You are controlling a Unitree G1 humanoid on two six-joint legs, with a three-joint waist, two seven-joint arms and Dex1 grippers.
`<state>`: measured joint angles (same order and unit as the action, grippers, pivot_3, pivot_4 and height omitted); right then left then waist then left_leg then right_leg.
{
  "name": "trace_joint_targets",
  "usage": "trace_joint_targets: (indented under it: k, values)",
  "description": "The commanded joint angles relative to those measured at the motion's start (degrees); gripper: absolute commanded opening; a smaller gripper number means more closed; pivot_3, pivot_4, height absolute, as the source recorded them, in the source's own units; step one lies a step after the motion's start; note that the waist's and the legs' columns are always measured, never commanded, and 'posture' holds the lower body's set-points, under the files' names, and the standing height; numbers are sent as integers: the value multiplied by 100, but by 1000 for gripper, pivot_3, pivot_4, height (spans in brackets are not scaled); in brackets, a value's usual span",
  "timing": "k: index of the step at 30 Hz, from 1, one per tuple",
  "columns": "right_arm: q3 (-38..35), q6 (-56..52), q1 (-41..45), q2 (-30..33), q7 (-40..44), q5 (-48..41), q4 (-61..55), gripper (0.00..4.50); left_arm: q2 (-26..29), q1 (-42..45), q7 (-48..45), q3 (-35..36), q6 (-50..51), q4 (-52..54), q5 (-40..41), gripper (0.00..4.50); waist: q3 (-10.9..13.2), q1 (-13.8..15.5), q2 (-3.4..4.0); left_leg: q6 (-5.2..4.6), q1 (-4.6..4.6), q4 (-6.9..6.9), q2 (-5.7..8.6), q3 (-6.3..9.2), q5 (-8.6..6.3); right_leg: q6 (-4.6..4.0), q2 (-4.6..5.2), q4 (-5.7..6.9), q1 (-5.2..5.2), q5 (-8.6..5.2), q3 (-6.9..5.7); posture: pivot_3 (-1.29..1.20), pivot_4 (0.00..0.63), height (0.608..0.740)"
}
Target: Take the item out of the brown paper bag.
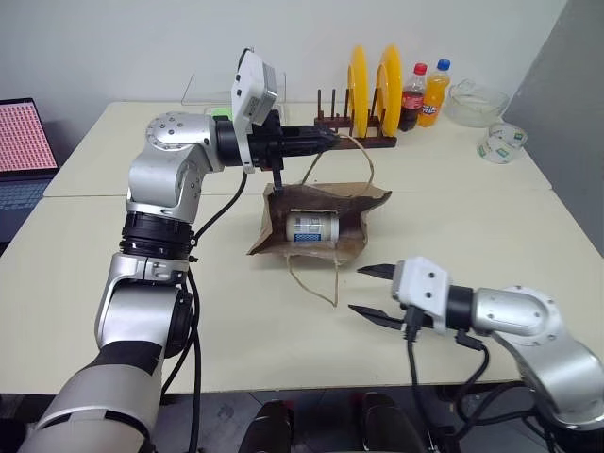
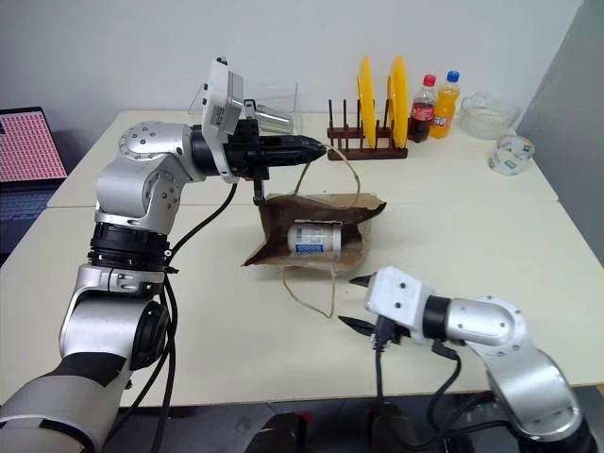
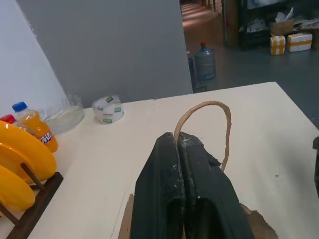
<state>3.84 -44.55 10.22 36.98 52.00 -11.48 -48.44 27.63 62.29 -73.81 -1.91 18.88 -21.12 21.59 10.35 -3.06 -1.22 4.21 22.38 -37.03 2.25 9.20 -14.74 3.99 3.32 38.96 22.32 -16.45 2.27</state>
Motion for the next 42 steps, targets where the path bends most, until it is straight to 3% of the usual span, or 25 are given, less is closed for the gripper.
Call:
trace_joint_targets:
  k: [1,3,8,15,17,21,29,42]
  values:
    - [-453,-247,260,52,-141,-471,-271,2892,19,40,-31,120,230,366,258,0,0,-9,0,0,0,0,0,0,0,0,0,0,0,0,0,0,150,740]
    - [-349,-410,753,-92,-430,-553,-225,2892,1,89,25,179,451,418,383,0,0,-29,0,0,-2,0,-1,0,0,0,0,2,1,0,0,0,150,740]
    - [951,-499,2257,-426,-1124,120,593,2892,-41,212,176,304,880,494,671,0,1,-39,3,1,-4,3,-3,3,1,0,-2,4,3,0,-2,0,150,740]
    - [2572,-68,3237,-347,-1199,1226,1926,2892,-64,97,172,270,815,583,666,0,1,-18,3,21,12,2,3,-1,12,0,5,-1,19,0,1,0,150,740]
    - [2917,378,3371,-208,-1117,1622,2331,3273,-68,60,145,260,790,612,662,0,1,-20,3,23,22,2,3,0,13,-1,5,0,29,0,1,0,150,740]
    - [3127,1163,3417,48,-901,2083,2727,4475,-59,-6,84,224,770,680,653,0,1,-23,3,25,34,0,3,-3,14,-1,5,2,44,0,2,0,150,740]
    - [3395,2291,3669,154,-227,2823,3291,4475,32,174,-20,224,296,93,367,0,1,-48,2,31,59,1,3,-10,18,-2,5,12,83,1,9,0,150,740]
    - [4004,3884,4342,-735,-272,4539,5224,4475,79,213,-164,187,15,-131,232,0,1,-111,2,35,58,0,4,-11,20,-2,5,14,86,2,11,0,150,740]
